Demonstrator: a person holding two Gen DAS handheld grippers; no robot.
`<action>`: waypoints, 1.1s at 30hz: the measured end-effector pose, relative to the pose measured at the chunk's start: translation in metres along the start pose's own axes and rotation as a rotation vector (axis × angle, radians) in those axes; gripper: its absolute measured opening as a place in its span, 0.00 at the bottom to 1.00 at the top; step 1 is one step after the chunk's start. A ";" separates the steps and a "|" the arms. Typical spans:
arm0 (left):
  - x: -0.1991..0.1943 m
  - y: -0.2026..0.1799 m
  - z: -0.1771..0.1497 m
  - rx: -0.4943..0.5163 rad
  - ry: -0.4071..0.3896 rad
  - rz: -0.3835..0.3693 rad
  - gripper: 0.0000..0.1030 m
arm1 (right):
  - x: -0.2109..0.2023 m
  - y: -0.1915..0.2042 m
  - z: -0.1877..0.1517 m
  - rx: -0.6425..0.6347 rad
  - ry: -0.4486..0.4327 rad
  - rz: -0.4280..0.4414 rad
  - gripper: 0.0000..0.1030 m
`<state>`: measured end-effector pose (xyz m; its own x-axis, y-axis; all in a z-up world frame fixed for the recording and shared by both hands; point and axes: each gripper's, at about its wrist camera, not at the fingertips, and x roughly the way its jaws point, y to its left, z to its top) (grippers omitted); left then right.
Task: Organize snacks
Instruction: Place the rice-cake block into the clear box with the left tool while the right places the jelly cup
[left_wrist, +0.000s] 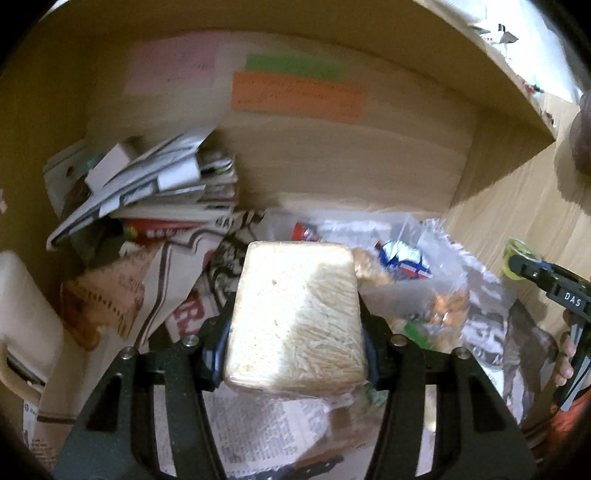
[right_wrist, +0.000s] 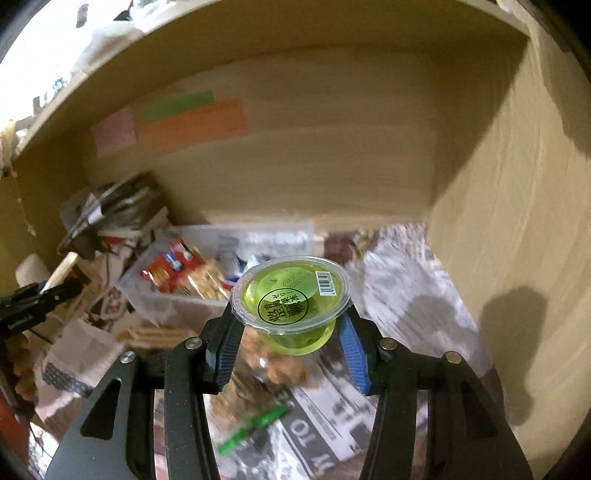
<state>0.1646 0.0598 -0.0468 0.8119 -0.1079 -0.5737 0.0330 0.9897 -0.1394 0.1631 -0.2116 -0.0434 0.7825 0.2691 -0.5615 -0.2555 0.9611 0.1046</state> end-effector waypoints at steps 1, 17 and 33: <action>0.002 -0.002 0.004 0.001 -0.003 -0.005 0.54 | 0.001 0.003 0.004 -0.004 -0.009 0.010 0.45; 0.063 -0.018 0.032 0.022 0.054 -0.020 0.54 | 0.056 0.033 0.024 -0.046 0.043 0.088 0.45; 0.118 -0.023 0.040 0.049 0.138 -0.012 0.54 | 0.113 0.021 0.023 -0.036 0.195 0.080 0.45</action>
<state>0.2826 0.0283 -0.0792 0.7235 -0.1283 -0.6783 0.0737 0.9913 -0.1089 0.2595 -0.1600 -0.0861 0.6349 0.3243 -0.7012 -0.3354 0.9333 0.1280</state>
